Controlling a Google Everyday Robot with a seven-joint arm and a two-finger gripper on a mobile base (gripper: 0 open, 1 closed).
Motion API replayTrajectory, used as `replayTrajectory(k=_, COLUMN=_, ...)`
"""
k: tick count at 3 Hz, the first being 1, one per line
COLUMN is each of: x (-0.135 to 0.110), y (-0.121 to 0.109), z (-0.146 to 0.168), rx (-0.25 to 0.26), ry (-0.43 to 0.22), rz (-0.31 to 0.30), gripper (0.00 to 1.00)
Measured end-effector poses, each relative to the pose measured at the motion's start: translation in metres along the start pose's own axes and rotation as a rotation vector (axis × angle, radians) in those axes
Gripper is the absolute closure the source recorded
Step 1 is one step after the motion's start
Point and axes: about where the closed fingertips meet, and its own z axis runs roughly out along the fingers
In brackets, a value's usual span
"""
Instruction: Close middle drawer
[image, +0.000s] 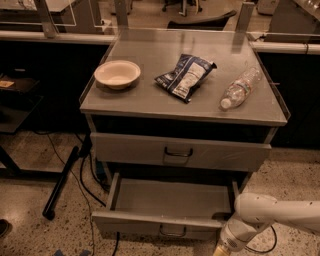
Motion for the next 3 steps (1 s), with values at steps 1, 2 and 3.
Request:
replayTrajectory(k=1, x=0.0000, y=0.0000, z=0.0000, rx=0.000, ry=0.000, rz=0.000, gripper=0.00)
replayTrajectory(k=2, x=0.0000, y=0.0000, z=0.0001, rx=0.000, ry=0.000, rz=0.000, gripper=0.00)
replayTrajectory(k=3, x=0.0000, y=0.0000, z=0.0001, rx=0.000, ry=0.000, rz=0.000, gripper=0.19)
